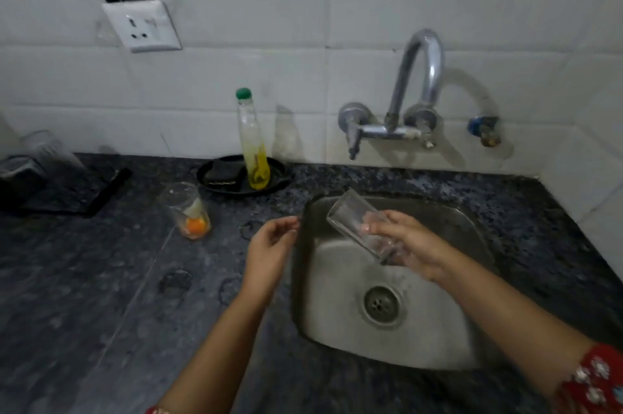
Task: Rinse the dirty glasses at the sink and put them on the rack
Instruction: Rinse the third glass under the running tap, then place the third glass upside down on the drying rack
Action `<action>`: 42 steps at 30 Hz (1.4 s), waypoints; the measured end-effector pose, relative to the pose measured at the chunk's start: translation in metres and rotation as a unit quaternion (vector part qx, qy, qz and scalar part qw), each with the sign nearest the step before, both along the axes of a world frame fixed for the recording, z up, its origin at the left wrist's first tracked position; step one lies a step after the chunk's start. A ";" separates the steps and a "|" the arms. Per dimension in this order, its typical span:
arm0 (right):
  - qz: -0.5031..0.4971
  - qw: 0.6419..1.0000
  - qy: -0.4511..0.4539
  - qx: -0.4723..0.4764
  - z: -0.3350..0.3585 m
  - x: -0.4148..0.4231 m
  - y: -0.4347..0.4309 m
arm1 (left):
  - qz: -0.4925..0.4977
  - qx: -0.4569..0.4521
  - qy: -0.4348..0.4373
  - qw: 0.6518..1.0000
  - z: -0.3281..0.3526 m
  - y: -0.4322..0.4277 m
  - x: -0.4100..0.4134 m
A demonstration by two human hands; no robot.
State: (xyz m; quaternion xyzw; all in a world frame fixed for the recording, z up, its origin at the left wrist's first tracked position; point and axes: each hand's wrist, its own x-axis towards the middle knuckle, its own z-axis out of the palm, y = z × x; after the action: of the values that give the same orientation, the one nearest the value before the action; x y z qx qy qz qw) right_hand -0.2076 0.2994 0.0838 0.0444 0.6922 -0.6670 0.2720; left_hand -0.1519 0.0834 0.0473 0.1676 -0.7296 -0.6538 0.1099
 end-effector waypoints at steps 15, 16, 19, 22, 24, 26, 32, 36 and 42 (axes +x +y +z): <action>-0.059 0.927 -0.191 -0.318 0.031 -0.012 -0.417 | 0.172 0.103 -0.003 0.980 0.041 -0.370 0.034; -0.063 0.925 -0.201 -0.317 0.029 -0.016 -0.439 | 0.187 0.106 -0.009 0.977 0.036 -0.389 0.034; -0.078 0.934 -0.197 -0.288 0.019 -0.033 -0.495 | 0.216 0.099 -0.022 0.971 0.021 -0.437 0.032; -0.102 0.965 -0.130 -0.205 0.006 -0.062 -0.540 | 0.234 0.101 -0.023 0.967 0.008 -0.469 0.026; -0.118 0.983 -0.040 -0.134 -0.004 -0.083 -0.561 | 0.239 0.110 -0.020 0.964 0.002 -0.480 0.022; -0.120 0.990 0.054 -0.040 -0.012 -0.099 -0.580 | 0.250 0.113 -0.016 0.962 -0.008 -0.489 0.016; -0.060 0.970 0.200 0.126 -0.028 -0.131 -0.619 | 0.245 0.074 -0.019 0.966 -0.029 -0.501 -0.003; 0.007 0.936 0.289 0.202 -0.030 -0.135 -0.632 | 0.241 0.060 -0.021 0.968 -0.036 -0.503 -0.009; 0.062 0.910 0.346 0.219 -0.034 -0.137 -0.645 | 0.245 0.064 -0.015 0.967 -0.041 -0.503 -0.019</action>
State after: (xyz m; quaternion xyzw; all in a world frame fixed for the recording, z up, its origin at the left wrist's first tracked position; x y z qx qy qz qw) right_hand -0.3445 -0.3459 0.0498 -0.1739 0.8731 -0.4538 0.0400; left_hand -0.1708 -0.4196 0.0063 0.3573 -0.6247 -0.6497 0.2450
